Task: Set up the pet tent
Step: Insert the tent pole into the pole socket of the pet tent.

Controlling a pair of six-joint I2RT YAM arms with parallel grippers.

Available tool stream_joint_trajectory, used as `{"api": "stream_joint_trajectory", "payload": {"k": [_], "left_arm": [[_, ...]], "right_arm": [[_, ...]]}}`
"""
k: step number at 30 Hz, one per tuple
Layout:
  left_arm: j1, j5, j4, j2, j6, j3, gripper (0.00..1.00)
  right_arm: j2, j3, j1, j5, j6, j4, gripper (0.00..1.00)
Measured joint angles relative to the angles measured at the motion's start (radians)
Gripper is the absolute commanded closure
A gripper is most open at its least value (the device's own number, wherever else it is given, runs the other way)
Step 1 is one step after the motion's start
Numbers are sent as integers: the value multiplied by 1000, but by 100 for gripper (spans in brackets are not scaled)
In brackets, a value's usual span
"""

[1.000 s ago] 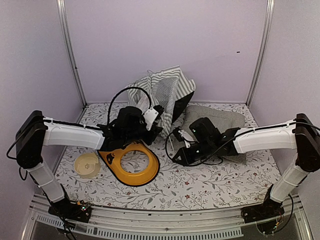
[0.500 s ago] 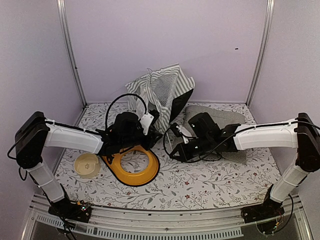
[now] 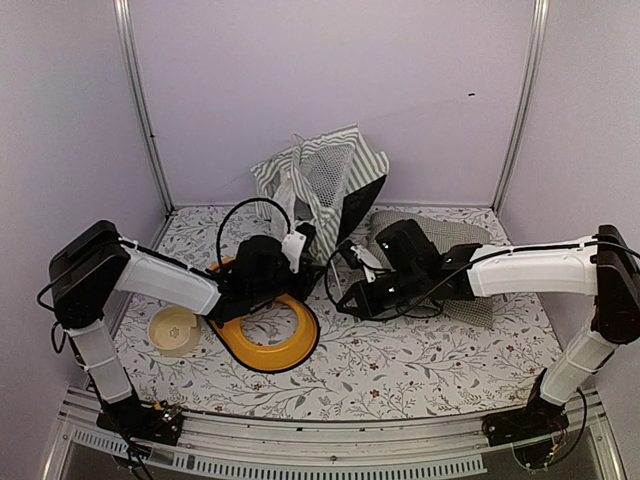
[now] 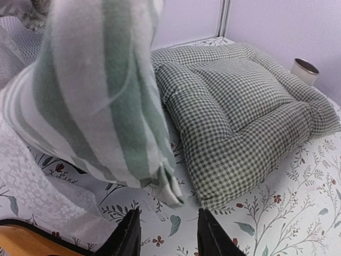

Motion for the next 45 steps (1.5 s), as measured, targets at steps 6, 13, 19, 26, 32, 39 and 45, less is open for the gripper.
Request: {"api": "stream_joint_trajectory", "payload": {"k": [6, 13, 19, 26, 32, 39, 45], "left_arm": [[0, -47, 89, 38, -24, -1, 64], [0, -79, 170, 85, -43, -2, 65], [0, -113, 206, 106, -50, -2, 63], [-1, -136, 244, 119, -51, -2, 61], [-1, -152, 262, 125, -50, 0, 70], [-8, -156, 275, 143, -45, 11, 100], [-38, -176, 305, 127, -20, -15, 100]], "right_arm": [[0, 4, 0, 0, -1, -9, 100], [0, 16, 0, 0, -2, -17, 100], [6, 35, 0, 0, -3, -34, 100], [14, 45, 0, 0, -3, -42, 100], [15, 47, 0, 0, -3, -48, 100], [15, 50, 0, 0, -6, -53, 100], [18, 82, 0, -3, -10, -59, 100]]}}
